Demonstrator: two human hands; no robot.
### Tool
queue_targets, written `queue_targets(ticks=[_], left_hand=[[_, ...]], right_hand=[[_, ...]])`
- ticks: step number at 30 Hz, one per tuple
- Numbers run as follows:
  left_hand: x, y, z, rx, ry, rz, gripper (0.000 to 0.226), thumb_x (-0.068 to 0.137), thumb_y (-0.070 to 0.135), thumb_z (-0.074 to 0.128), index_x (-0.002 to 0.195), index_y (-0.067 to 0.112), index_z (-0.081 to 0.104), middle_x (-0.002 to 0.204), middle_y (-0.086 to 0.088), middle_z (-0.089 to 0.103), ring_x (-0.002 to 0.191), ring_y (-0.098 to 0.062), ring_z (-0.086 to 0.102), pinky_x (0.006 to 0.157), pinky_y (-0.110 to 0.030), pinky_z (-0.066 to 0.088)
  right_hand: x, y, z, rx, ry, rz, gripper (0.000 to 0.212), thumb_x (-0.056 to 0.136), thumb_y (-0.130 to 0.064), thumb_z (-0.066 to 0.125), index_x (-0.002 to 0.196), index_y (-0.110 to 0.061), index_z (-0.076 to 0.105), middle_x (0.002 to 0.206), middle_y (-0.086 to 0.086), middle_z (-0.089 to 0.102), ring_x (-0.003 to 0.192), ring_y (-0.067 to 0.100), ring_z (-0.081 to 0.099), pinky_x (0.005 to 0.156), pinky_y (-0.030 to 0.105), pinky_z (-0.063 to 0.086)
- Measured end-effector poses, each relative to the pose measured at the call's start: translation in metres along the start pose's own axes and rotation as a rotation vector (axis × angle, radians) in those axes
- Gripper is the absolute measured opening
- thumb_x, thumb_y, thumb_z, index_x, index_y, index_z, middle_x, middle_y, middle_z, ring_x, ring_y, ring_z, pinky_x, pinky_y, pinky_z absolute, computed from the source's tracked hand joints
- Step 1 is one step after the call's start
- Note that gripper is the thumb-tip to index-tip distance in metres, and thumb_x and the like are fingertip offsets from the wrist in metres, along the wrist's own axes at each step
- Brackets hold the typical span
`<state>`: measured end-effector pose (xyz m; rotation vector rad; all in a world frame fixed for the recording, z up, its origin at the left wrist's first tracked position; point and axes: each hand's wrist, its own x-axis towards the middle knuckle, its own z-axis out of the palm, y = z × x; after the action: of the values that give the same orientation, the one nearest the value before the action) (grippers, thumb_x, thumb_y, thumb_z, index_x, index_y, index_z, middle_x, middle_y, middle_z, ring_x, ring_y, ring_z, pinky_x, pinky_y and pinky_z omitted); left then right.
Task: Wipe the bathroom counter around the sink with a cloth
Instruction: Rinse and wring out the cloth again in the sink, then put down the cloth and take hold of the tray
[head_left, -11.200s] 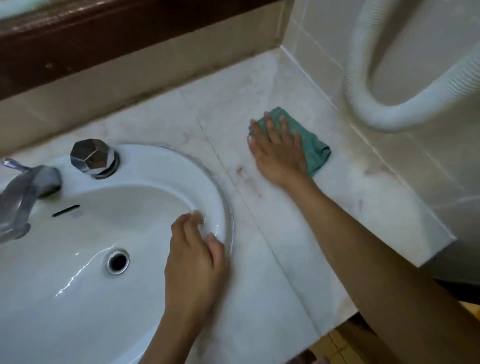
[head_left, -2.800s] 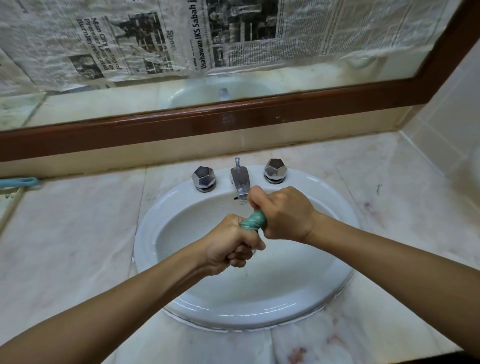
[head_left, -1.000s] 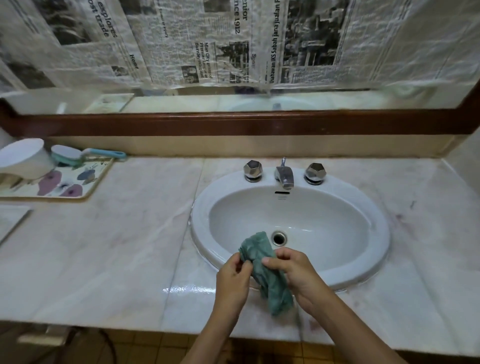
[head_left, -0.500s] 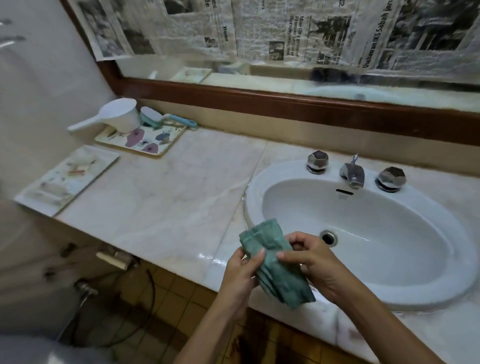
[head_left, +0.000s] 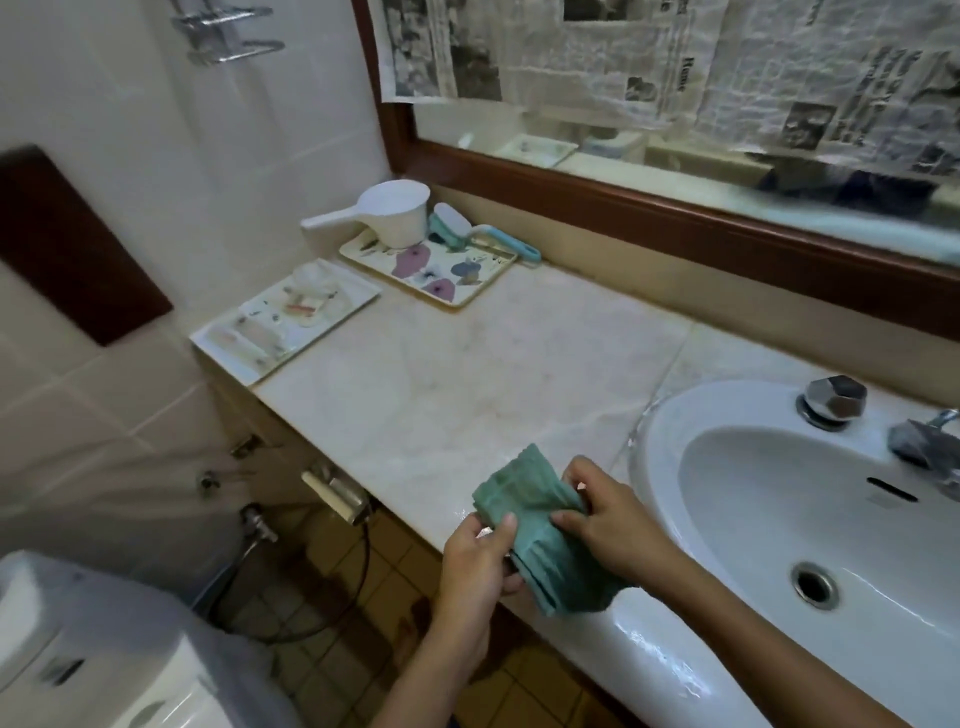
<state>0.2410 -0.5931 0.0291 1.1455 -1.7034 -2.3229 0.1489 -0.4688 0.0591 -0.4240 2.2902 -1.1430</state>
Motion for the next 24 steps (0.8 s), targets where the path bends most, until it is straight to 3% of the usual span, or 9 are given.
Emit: queue_targets(ticks=[3,5,8,11,14,16,20,24], left_hand=[[0.043,0.016,-0.03,0.081,0.029,0.009,0.011,0.096,0.024,0.058,0.105,0.023,0.062,0.092,-0.001,0.076,0.078,-0.016,0.073,0.061,-0.027,0.055],[0.082,0.031,-0.057,0.181,0.08,0.058,0.016,0.092,0.02,0.06,0.106,0.029,0.06,0.09,0.003,0.074,0.08,-0.014,0.072,0.071,-0.034,0.058],[0.148,0.061,-0.109,0.385,0.182,0.228,0.024,0.089,0.013,0.059,0.101,0.034,0.058,0.09,0.014,0.071,0.084,-0.004,0.067,0.079,-0.029,0.054],[0.204,0.092,-0.162,0.703,0.239,0.464,0.027,0.09,0.017,0.059,0.107,0.038,0.056,0.106,0.024,0.06,0.095,0.001,0.058,0.08,-0.02,0.045],[0.257,0.107,-0.205,0.981,0.216,0.707,0.032,0.088,0.019,0.058,0.119,0.026,0.062,0.124,0.013,0.058,0.112,-0.004,0.047,0.092,-0.024,0.04],[0.285,0.109,-0.222,1.11,0.152,0.804,0.035,0.085,0.024,0.053,0.118,0.021,0.065,0.13,0.004,0.059,0.117,-0.013,0.05,0.091,-0.031,0.043],[0.31,0.11,-0.234,1.226,0.032,0.874,0.037,0.085,0.029,0.05,0.116,0.02,0.067,0.133,0.002,0.059,0.12,-0.017,0.05,0.088,-0.035,0.048],[0.312,0.108,-0.238,1.18,0.018,0.878,0.034,0.085,0.029,0.053,0.114,0.021,0.068,0.133,0.003,0.058,0.119,-0.017,0.051,0.088,-0.034,0.047]], right_hand=[[0.043,-0.028,0.02,-0.11,-0.025,-0.027,0.022,0.092,-0.014,0.053,0.091,-0.031,0.04,0.084,0.01,0.067,0.077,0.027,0.065,0.072,0.046,0.055],[0.079,-0.049,0.03,-0.084,-0.021,-0.01,0.028,0.093,-0.009,0.051,0.094,-0.035,0.04,0.083,0.009,0.068,0.075,0.027,0.066,0.071,0.045,0.056],[0.143,-0.081,0.042,0.004,-0.009,0.077,0.033,0.094,-0.005,0.049,0.096,-0.038,0.046,0.087,0.006,0.07,0.076,0.026,0.068,0.073,0.044,0.058],[0.211,-0.11,0.052,0.1,-0.039,0.162,0.03,0.096,-0.005,0.048,0.099,-0.035,0.05,0.094,0.011,0.069,0.078,0.028,0.068,0.076,0.048,0.056],[0.269,-0.133,0.055,0.131,-0.102,0.227,0.027,0.097,-0.007,0.049,0.102,-0.033,0.053,0.1,0.012,0.066,0.079,0.028,0.066,0.074,0.043,0.056],[0.296,-0.139,0.059,0.146,-0.128,0.232,0.028,0.096,-0.006,0.05,0.1,-0.033,0.055,0.096,0.011,0.066,0.075,0.025,0.064,0.068,0.037,0.054],[0.324,-0.139,0.074,-0.012,-0.1,0.225,0.029,0.093,-0.004,0.051,0.094,-0.033,0.057,0.086,0.005,0.067,0.068,0.018,0.059,0.063,0.028,0.048],[0.333,-0.123,0.083,-0.267,0.044,0.222,0.03,0.09,-0.011,0.056,0.095,-0.04,0.055,0.093,0.005,0.066,0.083,0.021,0.058,0.074,0.033,0.047]])
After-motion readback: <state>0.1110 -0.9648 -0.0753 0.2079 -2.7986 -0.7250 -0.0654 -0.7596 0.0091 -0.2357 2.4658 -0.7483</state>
